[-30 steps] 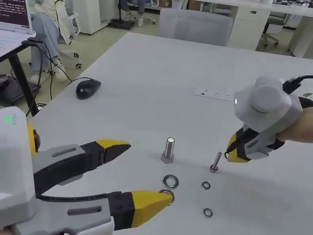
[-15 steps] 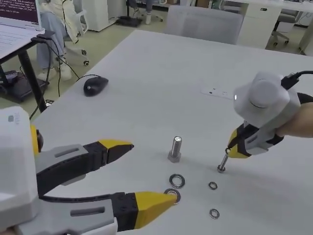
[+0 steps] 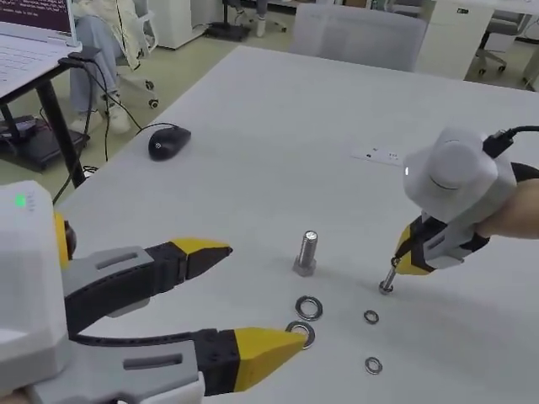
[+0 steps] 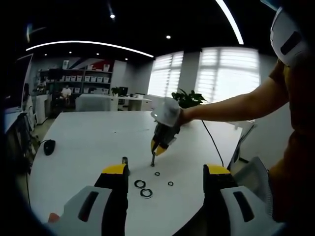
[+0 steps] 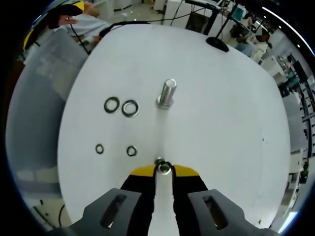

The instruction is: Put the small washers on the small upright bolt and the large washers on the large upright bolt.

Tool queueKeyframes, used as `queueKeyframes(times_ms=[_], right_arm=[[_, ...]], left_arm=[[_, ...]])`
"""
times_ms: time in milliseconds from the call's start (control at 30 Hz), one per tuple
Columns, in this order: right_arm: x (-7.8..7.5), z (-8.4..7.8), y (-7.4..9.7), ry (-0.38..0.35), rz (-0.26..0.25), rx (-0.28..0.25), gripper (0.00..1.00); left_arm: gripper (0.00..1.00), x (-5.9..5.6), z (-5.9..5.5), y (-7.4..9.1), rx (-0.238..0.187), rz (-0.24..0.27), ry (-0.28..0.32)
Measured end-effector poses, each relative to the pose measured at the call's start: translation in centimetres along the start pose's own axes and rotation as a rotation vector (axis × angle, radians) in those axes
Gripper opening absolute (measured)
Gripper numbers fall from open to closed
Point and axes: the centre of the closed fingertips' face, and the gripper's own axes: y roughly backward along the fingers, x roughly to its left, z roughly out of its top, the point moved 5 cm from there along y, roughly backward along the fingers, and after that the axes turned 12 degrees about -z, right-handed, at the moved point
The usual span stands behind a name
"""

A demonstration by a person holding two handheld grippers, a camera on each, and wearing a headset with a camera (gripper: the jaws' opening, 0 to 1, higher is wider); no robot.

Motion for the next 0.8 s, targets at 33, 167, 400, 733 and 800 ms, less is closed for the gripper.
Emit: queueKeyframes(times_ms=[33, 167, 400, 733, 800], right_arm=[[0.1, 0.0, -0.1, -0.001, 0.004, 0.0, 0.12], [0.2, -0.2, -0.7, 0.0, 0.012, 0.005, 0.12], [0.5, -0.7, -2.0, -0.002, 0.027, 0.006, 0.12], [0.8, -1.1, -3.3, -0.012, 0.044, 0.008, 0.13], [0.9, -1.1, -3.5, -0.012, 0.044, 0.004, 0.13]], left_arm=[[0.61, 0.0, 0.0, 0.0, -0.002, 0.001, 0.001], [0.61, 0.0, 0.0, 0.0, 0.001, 0.002, 0.003], [0.61, 0.3, -0.4, -0.3, 0.005, 0.003, 0.016], [0.61, 0.8, -0.4, -0.2, -0.004, 0.014, 0.026], [0.6, 0.8, -0.5, -0.2, 0.0, 0.013, 0.029]])
